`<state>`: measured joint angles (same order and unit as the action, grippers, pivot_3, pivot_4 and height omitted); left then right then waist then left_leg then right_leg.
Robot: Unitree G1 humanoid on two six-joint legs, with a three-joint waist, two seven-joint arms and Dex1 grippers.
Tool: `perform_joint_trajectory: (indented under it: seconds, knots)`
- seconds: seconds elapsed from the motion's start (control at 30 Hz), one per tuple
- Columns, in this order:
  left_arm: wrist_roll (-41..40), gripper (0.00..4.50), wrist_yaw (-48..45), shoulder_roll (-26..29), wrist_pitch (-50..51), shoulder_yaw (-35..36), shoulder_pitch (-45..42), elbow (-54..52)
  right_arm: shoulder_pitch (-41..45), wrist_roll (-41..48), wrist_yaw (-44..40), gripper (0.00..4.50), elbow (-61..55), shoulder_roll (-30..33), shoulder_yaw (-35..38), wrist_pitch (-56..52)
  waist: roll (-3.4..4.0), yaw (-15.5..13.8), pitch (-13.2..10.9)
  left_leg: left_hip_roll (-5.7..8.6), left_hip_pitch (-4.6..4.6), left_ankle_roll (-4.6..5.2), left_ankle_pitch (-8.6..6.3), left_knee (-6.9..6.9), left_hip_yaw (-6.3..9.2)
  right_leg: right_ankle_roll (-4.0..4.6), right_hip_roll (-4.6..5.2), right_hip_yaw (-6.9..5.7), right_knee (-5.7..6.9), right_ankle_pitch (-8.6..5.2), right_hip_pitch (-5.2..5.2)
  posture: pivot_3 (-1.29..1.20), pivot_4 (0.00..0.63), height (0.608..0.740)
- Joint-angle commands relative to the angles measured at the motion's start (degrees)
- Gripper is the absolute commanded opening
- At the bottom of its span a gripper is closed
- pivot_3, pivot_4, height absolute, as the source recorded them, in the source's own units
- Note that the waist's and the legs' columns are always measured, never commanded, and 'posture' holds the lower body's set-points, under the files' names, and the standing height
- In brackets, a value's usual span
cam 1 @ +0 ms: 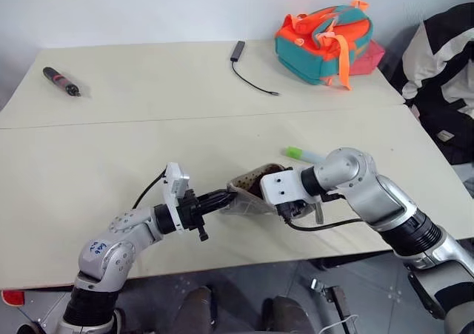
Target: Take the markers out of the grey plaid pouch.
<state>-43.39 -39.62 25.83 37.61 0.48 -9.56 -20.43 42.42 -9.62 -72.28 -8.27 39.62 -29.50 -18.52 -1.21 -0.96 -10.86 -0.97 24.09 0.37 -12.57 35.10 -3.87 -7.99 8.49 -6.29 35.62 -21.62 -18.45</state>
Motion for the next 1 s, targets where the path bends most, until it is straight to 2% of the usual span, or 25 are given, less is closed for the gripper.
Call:
perform_joint_trajectory:
  seconds: [0.03, 0.47, 0.57, 0.67, 1.0]
  knots:
    - [0.4, 0.00, -0.5, 0.3, -1.2, 0.4, 0.7, -2.5, 0.7, -3.0, 1.5, 2.08, 2.6, 0.1, -0.4, 2.1, 0.00, 0.0, 0.0, 0.00, 0.00, 0.00, 0.00, 0.00, 0.00, 0.00, 0.00, 0.00, 0.00, 0.00, 0.00, 0.00, 0.150, 0.740]
    - [1.1, 0.00, -0.5, -0.1, -1.4, 0.2, 1.0, -2.7, -0.4, -4.7, 1.0, 2.08, 5.5, -1.5, -1.2, 3.4, 0.00, 0.2, 0.0, 0.00, 0.00, 0.00, 0.00, 0.00, 0.01, 0.00, 0.00, -0.01, -0.01, 0.00, 0.01, 0.00, 0.150, 0.740]
    - [1.2, 0.00, -0.2, -0.3, -1.6, 0.2, 1.0, -2.7, 0.0, -5.4, 1.6, 1.52, 6.5, -1.9, -0.9, 4.2, -0.01, 0.4, 0.0, -0.01, -0.01, 0.00, 0.00, -0.01, 0.01, 0.00, -0.01, -0.01, 0.00, 0.00, 0.02, 0.00, 0.150, 0.740]
    - [1.4, 0.00, -0.1, -0.4, -1.7, 0.2, 1.0, -2.6, 0.0, -5.2, 2.0, 0.56, 6.6, -2.0, -0.4, 4.8, -0.01, 0.7, 0.0, -0.01, -0.01, 0.00, 0.00, 0.00, 0.01, 0.00, -0.01, -0.01, 0.00, 0.00, 0.02, 0.00, 0.150, 0.740]
    - [2.7, 0.00, -0.4, 1.4, -3.5, 2.4, 0.9, -1.8, 3.4, 9.3, -1.2, 0.51, -1.4, -2.2, 11.5, -4.9, -0.01, 0.9, 0.0, -0.01, 0.02, 0.01, 0.00, -0.01, 0.04, 0.00, 0.00, -0.03, -0.01, 0.00, 0.01, 0.00, 0.150, 0.740]
